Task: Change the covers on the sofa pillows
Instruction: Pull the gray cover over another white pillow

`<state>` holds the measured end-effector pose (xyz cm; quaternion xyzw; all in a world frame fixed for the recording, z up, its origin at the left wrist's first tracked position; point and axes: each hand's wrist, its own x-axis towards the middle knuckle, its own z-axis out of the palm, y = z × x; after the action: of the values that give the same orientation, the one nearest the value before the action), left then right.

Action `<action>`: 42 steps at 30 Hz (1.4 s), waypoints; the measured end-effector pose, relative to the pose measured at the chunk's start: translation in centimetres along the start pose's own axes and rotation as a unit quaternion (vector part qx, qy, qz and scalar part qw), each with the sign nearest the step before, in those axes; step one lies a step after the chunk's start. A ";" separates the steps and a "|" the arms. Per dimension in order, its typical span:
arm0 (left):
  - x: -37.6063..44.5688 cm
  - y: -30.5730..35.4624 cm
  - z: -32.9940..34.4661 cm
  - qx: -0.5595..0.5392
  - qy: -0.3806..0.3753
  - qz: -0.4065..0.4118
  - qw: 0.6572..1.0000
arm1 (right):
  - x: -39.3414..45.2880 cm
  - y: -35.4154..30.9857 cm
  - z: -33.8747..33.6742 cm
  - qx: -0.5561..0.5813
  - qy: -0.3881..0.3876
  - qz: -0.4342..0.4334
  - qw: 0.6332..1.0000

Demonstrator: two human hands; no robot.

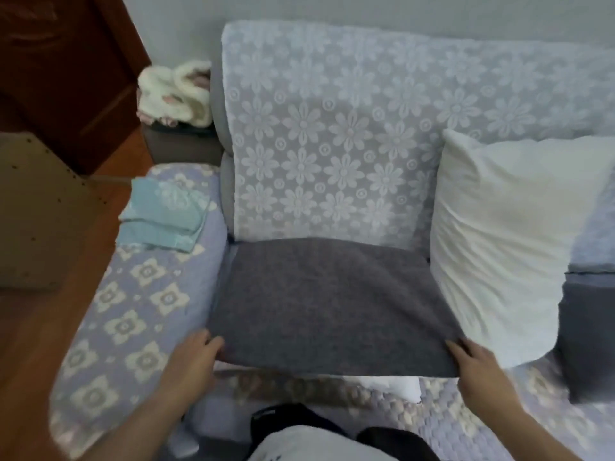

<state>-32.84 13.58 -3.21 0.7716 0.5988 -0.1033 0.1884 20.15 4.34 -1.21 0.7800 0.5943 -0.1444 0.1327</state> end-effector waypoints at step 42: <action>15.7 22.2 26.4 -0.066 0.300 -0.118 0.944 | 8.6 4.5 20.2 0.565 0.169 -0.181 0.787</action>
<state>-5.60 11.82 -29.48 0.6766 0.7197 0.1512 0.0375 25.32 3.11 -23.02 0.6059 0.5499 -0.3410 -0.4628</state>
